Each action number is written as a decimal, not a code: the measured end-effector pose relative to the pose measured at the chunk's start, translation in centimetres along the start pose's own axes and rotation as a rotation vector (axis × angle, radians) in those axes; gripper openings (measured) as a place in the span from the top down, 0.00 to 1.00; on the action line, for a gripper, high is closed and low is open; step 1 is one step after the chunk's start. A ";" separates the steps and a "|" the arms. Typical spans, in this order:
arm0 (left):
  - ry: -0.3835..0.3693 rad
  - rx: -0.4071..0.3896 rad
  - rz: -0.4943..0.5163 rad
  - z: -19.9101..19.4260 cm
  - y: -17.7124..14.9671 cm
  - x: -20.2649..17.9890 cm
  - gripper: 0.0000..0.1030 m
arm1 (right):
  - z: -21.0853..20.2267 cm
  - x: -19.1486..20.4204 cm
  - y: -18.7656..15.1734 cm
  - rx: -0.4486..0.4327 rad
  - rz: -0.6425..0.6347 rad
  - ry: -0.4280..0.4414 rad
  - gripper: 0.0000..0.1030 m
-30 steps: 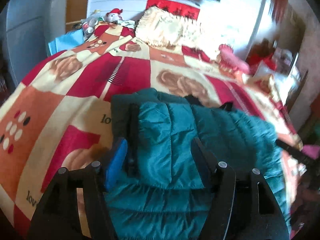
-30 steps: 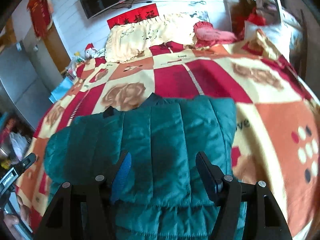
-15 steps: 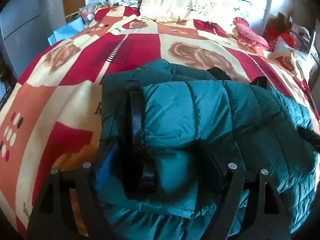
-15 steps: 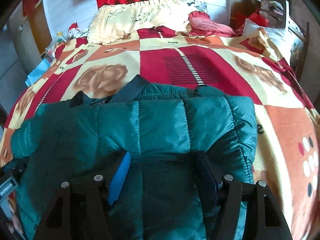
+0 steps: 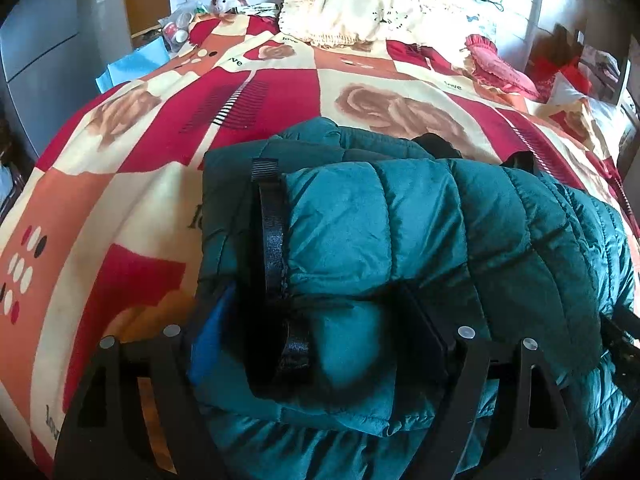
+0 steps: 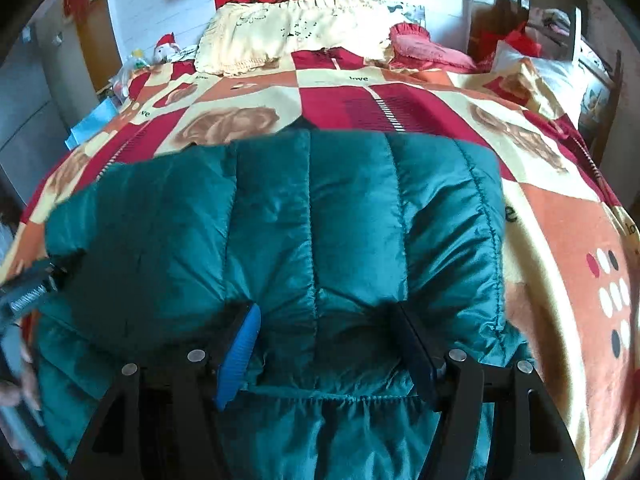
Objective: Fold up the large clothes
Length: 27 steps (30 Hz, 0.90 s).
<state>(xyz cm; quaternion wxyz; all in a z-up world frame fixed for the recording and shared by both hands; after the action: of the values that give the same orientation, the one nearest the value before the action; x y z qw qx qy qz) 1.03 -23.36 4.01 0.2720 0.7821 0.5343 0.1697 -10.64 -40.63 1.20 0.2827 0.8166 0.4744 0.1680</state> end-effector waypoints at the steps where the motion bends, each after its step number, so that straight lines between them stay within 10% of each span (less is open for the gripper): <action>1: -0.001 -0.001 0.000 0.0 0.0 0.0 0.21 | -0.3 0.0 0.2 0.012 0.000 0.004 0.36; 8: 0.001 -0.005 -0.002 0.0 0.0 -0.1 0.20 | -4.3 -2.4 0.8 -0.083 0.054 0.001 0.36; 15: -0.009 -0.011 -0.001 0.0 0.0 -0.2 0.16 | 0.2 -4.2 -0.4 0.024 0.101 -0.046 0.35; 27: -0.013 -0.053 -0.009 -6.5 -2.3 2.8 0.16 | -6.5 -5.4 -2.6 -0.003 0.116 0.012 0.35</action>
<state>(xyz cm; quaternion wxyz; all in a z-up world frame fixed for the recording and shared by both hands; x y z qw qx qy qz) -3.25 -18.53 7.74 0.2968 0.7733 0.5313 0.1777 -18.61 -42.31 4.61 0.2710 0.8412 0.4278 0.1897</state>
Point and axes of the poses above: each gripper's, at about its wrist camera, not at the fingertips, and z roughly the way its jaws point, x to its left, y to its top, the point moved 1 cm from there along z, roughly the way its jaws point
